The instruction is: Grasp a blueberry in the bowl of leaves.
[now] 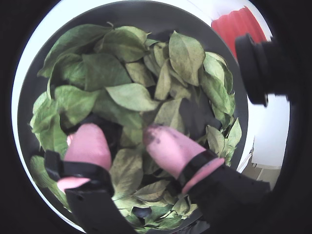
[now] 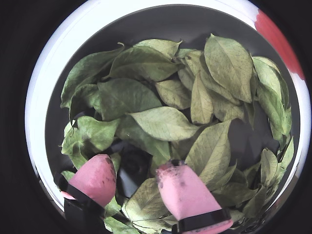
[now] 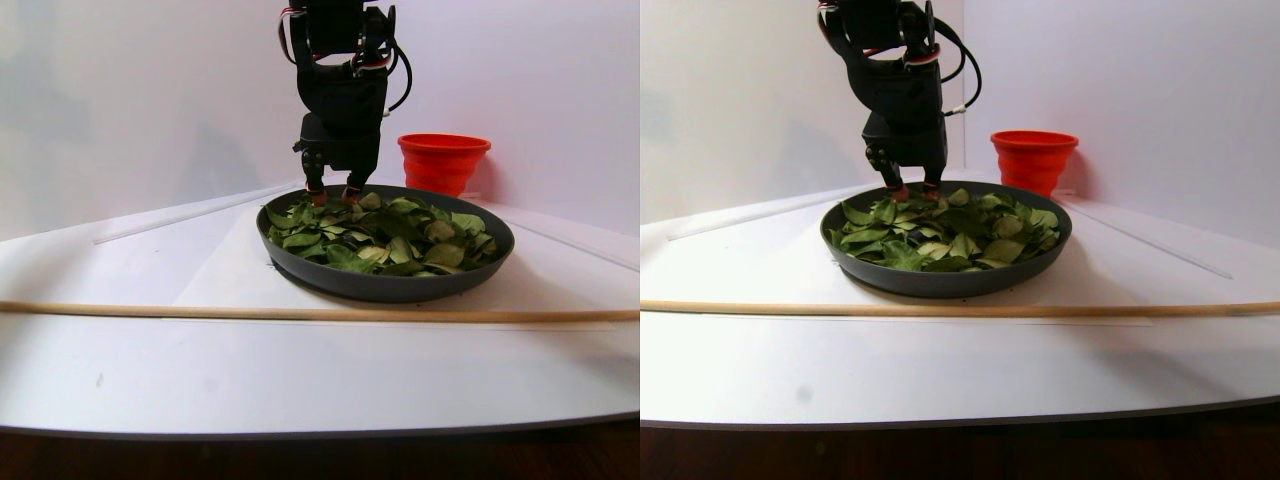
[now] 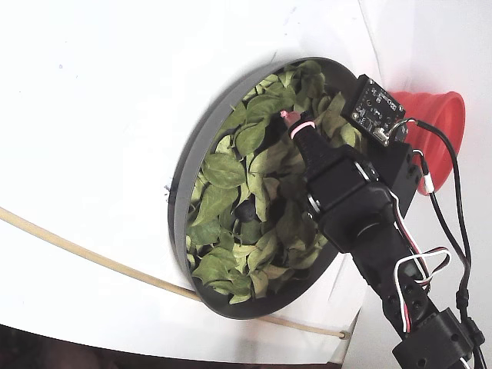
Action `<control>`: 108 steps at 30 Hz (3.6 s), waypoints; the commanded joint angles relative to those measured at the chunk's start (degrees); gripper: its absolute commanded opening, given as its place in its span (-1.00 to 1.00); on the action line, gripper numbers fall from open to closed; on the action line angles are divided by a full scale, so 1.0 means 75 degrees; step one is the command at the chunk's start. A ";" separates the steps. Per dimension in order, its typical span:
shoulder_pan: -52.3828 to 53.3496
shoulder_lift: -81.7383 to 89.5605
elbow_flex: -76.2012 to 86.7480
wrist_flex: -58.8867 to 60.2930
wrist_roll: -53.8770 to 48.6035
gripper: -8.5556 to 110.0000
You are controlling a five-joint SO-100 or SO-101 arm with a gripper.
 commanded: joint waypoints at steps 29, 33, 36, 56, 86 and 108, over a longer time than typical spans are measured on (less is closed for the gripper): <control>-0.0082 -0.0141 -0.0691 -0.0082 0.0293 -0.59; -0.0070 -0.0211 -0.0750 -0.0082 0.0293 -0.59; -0.0059 -0.0270 -0.0773 -0.0117 0.0305 -0.59; 0.0035 -0.0656 -0.1043 -0.0316 0.0141 -0.59; 0.0047 -0.0902 -0.0492 -0.0738 -0.0023 -0.59; 0.0082 -0.1207 -0.0457 -0.0844 -0.0246 -0.65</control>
